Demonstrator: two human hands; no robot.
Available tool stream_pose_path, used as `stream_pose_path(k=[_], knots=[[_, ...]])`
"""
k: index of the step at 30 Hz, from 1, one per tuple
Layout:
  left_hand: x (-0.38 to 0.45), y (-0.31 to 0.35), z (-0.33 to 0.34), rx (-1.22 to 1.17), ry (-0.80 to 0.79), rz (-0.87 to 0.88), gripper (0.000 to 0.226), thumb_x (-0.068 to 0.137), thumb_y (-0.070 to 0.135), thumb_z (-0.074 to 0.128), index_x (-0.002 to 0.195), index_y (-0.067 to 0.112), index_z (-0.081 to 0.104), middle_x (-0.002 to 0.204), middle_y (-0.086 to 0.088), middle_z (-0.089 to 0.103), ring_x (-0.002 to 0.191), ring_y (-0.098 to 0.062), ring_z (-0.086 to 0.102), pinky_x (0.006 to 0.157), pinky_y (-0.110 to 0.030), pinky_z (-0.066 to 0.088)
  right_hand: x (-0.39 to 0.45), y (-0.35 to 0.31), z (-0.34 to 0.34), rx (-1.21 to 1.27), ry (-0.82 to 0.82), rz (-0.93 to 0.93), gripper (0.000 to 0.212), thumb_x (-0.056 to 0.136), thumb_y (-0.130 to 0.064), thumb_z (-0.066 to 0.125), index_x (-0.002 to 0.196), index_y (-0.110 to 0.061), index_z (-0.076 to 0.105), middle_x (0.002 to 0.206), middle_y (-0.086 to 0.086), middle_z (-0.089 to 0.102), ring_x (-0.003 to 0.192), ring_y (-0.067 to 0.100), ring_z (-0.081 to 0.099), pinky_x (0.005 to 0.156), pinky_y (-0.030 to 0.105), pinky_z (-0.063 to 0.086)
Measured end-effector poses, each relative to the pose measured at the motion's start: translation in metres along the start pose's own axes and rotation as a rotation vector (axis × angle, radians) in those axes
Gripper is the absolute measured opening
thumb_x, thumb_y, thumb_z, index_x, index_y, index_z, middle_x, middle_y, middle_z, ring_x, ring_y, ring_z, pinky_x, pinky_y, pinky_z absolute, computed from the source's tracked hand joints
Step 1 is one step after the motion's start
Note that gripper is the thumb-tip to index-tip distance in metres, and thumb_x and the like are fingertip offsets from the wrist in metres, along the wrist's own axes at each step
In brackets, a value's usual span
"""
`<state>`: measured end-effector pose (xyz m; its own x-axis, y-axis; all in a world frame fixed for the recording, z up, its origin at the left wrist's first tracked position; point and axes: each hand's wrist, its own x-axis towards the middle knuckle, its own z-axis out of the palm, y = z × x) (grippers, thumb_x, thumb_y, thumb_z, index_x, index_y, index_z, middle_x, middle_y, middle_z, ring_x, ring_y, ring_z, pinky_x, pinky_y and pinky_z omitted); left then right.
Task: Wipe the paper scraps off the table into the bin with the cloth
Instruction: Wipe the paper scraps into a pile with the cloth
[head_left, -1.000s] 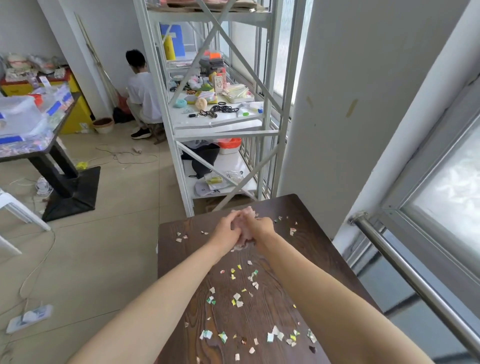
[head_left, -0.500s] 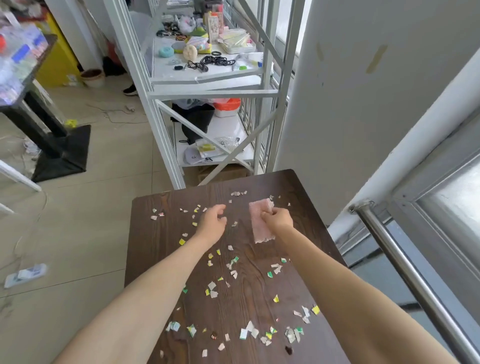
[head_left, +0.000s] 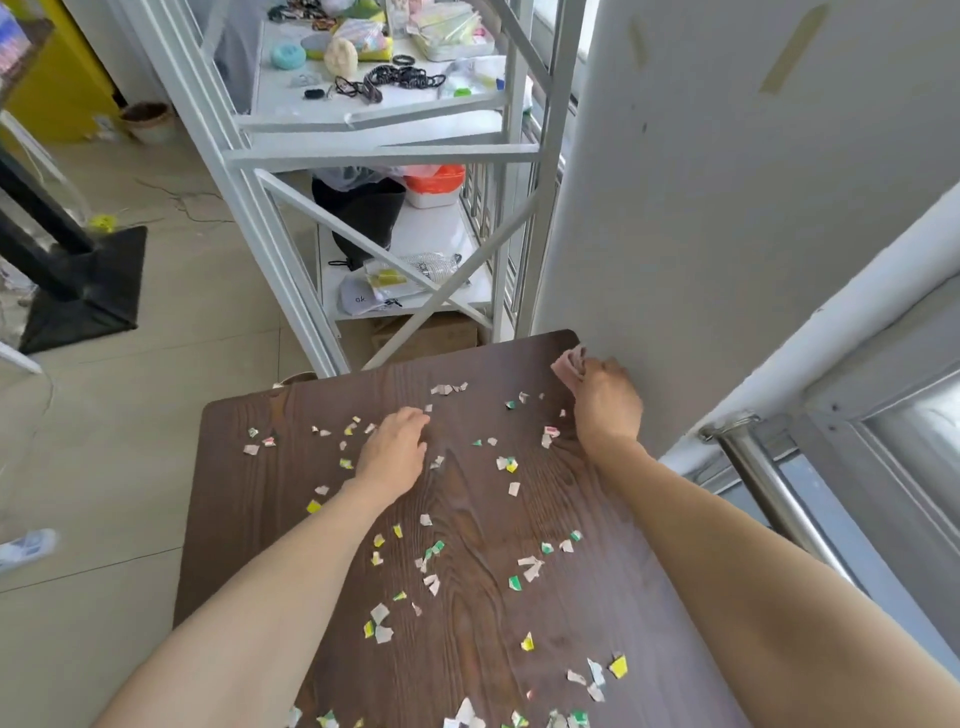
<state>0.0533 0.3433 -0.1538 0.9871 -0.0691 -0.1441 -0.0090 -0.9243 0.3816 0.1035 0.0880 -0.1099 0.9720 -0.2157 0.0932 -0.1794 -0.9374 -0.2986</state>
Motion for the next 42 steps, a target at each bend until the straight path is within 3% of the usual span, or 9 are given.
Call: stream_pose_path(k=[3,8,14,16,20,22,26,33,42], knots=[[0.0,0.0,0.016,0.032,0.027,-0.042,0.038,0.089,0.009,0.052,0.127,0.009,0.054,0.139,-0.002,0.047,0.126,-0.023,0.043,0.102,-0.04,0.04,0.005,0.009,0.016,-0.132,-0.063,-0.081,0.021,0.086,0.001,0.053,0.105,-0.002,0.062,0.11,0.018,0.057,0.101,0.037,0.055,0.072,0.041,0.048],[-0.002,0.0,0.026,0.019,0.09,-0.041,0.045,0.089,0.004,0.051,0.133,0.011,0.049,0.144,0.0,0.045,0.131,-0.02,0.04,0.107,-0.037,0.037,-0.011,0.013,0.05,-0.044,-0.089,0.034,0.02,0.087,-0.001,0.05,0.1,0.0,0.065,0.11,0.019,0.057,0.1,0.038,0.053,0.078,0.042,0.047],[-0.003,-0.005,0.023,-0.02,0.08,-0.015,0.046,0.089,0.005,0.052,0.134,0.011,0.049,0.144,-0.001,0.044,0.131,-0.02,0.041,0.106,-0.034,0.035,-0.074,-0.032,0.065,0.02,-0.143,-0.134,0.02,0.058,-0.005,0.081,0.074,-0.008,0.069,0.077,0.012,0.062,0.066,0.032,0.06,0.048,0.03,0.044],[-0.004,-0.006,0.022,-0.017,0.076,-0.003,0.047,0.09,0.006,0.052,0.136,0.011,0.047,0.146,0.0,0.043,0.132,-0.02,0.04,0.106,-0.034,0.035,-0.095,-0.046,0.07,0.031,-0.166,-0.215,0.026,0.052,0.003,0.079,0.071,-0.012,0.069,0.069,0.007,0.06,0.059,0.028,0.057,0.042,0.028,0.042],[-0.005,-0.01,0.019,-0.028,0.068,0.006,0.047,0.09,0.008,0.053,0.136,0.014,0.047,0.146,0.002,0.042,0.132,-0.017,0.039,0.107,-0.032,0.034,-0.085,-0.046,0.06,0.084,-0.26,-0.334,0.016,0.078,0.001,0.059,0.09,-0.006,0.065,0.087,0.014,0.062,0.079,0.034,0.059,0.058,0.034,0.044],[-0.006,-0.011,0.019,-0.043,0.074,0.006,0.047,0.09,0.009,0.053,0.136,0.015,0.047,0.146,0.003,0.043,0.133,-0.016,0.038,0.107,-0.032,0.033,-0.064,-0.036,0.053,0.116,-0.225,-0.339,0.014,0.08,0.0,0.058,0.091,-0.007,0.064,0.085,0.013,0.062,0.075,0.034,0.061,0.057,0.033,0.044],[-0.008,-0.011,0.021,-0.055,0.098,0.02,0.046,0.091,0.008,0.051,0.137,0.014,0.046,0.147,0.002,0.042,0.134,-0.016,0.037,0.109,-0.032,0.033,-0.01,-0.02,0.044,0.149,-0.039,-0.147,0.005,0.085,-0.01,0.06,0.083,-0.009,0.064,0.084,0.012,0.056,0.072,0.033,0.059,0.058,0.036,0.05],[-0.006,-0.017,0.029,-0.069,0.133,0.029,0.047,0.093,0.008,0.049,0.139,0.015,0.042,0.149,0.003,0.038,0.137,-0.014,0.033,0.11,-0.032,0.034,0.029,-0.029,0.07,0.005,-0.165,0.163,0.025,0.093,-0.019,0.052,0.11,-0.007,0.066,0.113,0.016,0.056,0.103,0.033,0.058,0.082,0.037,0.049],[-0.004,-0.017,0.023,-0.067,0.113,0.021,0.049,0.092,0.008,0.052,0.139,0.016,0.043,0.15,0.004,0.036,0.138,-0.018,0.032,0.115,-0.03,0.019,-0.052,-0.084,0.084,0.106,-0.197,-0.09,0.029,0.086,0.002,0.048,0.107,-0.008,0.065,0.105,0.014,0.059,0.096,0.034,0.056,0.069,0.035,0.041]])
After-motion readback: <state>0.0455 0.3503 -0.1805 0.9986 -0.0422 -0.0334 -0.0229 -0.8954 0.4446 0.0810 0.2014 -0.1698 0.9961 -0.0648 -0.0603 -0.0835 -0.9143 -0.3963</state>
